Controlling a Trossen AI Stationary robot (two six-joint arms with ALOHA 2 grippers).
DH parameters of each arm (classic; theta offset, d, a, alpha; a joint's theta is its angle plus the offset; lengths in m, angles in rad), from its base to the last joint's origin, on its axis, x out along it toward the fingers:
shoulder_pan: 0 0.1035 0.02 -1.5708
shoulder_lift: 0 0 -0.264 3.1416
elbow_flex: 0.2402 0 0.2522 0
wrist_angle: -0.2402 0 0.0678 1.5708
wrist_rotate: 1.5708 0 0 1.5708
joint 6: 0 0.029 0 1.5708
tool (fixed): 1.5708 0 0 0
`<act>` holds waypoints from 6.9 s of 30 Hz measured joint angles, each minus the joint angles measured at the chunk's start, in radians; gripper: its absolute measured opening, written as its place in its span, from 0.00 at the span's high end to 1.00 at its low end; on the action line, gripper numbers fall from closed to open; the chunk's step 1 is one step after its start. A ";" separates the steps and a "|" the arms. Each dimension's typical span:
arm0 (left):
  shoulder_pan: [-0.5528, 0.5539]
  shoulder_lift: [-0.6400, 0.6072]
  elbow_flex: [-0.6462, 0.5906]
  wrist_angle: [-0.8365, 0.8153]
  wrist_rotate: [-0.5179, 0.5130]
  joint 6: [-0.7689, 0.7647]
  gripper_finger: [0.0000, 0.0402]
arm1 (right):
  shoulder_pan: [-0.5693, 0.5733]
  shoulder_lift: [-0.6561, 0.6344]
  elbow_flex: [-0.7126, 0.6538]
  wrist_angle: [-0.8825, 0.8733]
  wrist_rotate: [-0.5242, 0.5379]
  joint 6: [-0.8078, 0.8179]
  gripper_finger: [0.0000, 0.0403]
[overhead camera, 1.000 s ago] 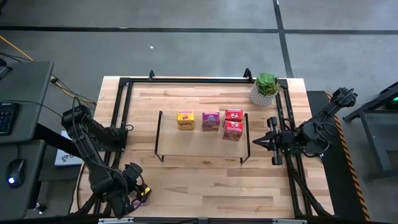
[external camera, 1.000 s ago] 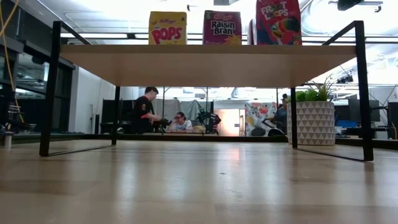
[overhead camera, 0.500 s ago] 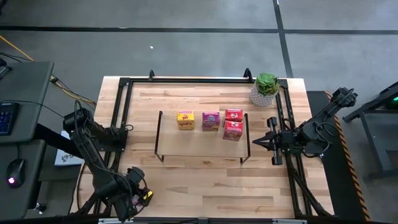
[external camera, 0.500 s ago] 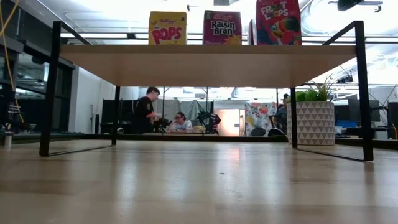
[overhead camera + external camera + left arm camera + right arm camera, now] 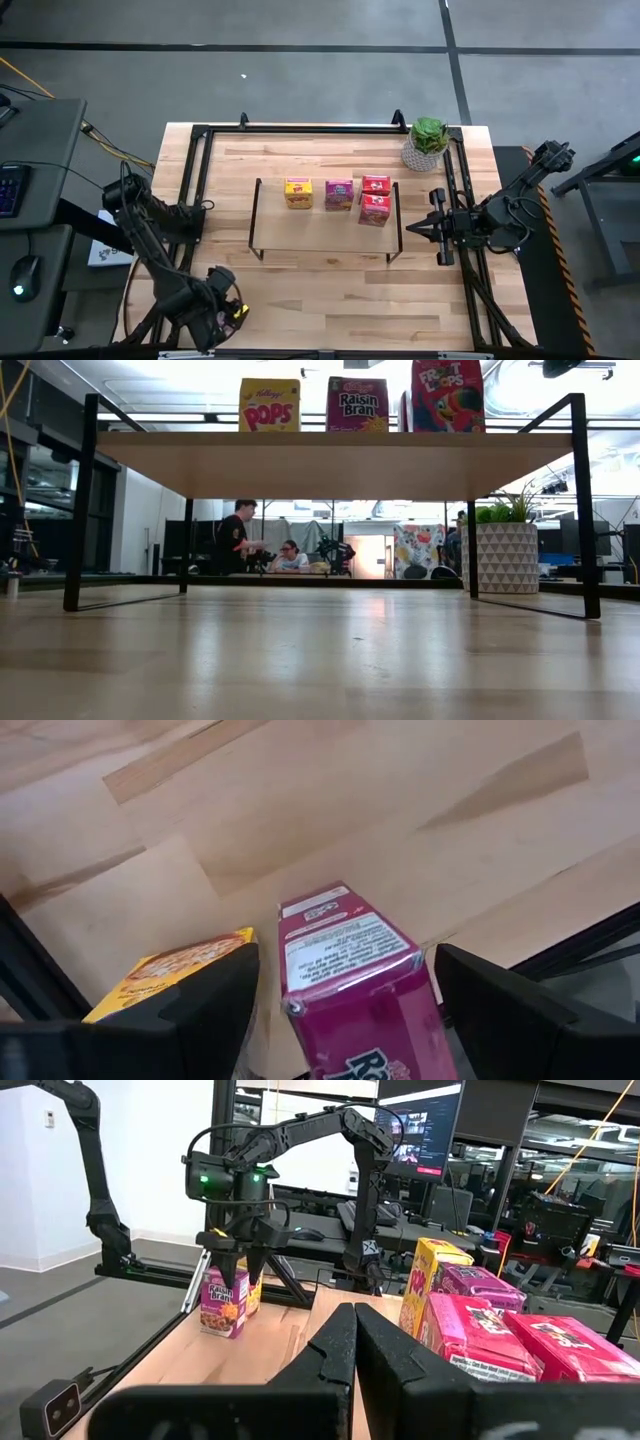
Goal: Stack cereal on shelf
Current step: Put the purple cereal box on the shelf aligned with the purple box
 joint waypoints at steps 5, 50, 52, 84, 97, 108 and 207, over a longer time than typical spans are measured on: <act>0.012 0.000 0.000 -0.001 -0.001 0.011 0.39 | 0.000 0.000 0.000 -0.002 0.000 0.000 1.00; 0.656 -0.060 0.517 0.209 -0.185 1.832 0.59 | 0.000 0.000 0.000 -0.013 0.000 0.018 1.00; 0.689 -0.053 0.518 0.212 -0.126 1.895 0.59 | 0.000 0.000 0.000 -0.017 0.000 0.018 1.00; 0.755 0.199 0.721 0.027 -0.124 2.312 0.58 | 0.000 0.000 0.000 -0.021 0.008 0.045 1.00; 0.778 0.198 0.723 0.010 -0.089 2.282 0.58 | 0.000 0.000 0.000 -0.021 0.008 0.045 1.00; 0.783 0.199 0.722 0.009 -0.089 2.287 0.58 | 0.000 0.000 0.000 -0.026 0.008 0.045 1.00; 0.422 -0.843 -0.719 1.397 -0.495 2.230 1.00 | -0.060 0.816 0.724 -0.736 0.436 0.547 1.00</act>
